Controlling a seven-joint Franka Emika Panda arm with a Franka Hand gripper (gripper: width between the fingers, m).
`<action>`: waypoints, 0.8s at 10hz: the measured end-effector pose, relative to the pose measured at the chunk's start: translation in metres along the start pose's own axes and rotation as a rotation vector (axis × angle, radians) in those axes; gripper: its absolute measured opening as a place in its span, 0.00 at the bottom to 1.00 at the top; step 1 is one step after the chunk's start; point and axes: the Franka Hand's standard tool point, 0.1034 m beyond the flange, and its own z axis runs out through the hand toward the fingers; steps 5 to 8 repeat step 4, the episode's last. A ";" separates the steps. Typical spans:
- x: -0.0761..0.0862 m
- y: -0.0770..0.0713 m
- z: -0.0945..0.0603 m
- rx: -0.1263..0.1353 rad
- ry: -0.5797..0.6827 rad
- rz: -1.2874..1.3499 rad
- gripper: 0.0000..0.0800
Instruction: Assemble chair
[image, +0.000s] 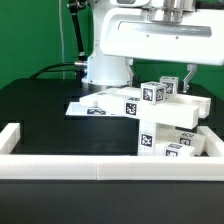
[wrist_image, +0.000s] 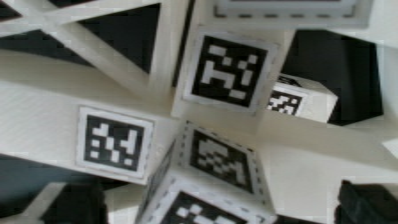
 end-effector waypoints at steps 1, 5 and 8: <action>0.000 0.000 0.000 0.000 0.000 0.000 0.81; 0.000 0.000 0.000 0.000 0.000 0.000 0.81; 0.000 0.000 0.000 0.000 0.000 0.000 0.81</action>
Offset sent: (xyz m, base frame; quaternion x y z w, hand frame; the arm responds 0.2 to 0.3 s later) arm 0.0000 0.0000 0.0000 0.0000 0.0000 0.0000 1.0000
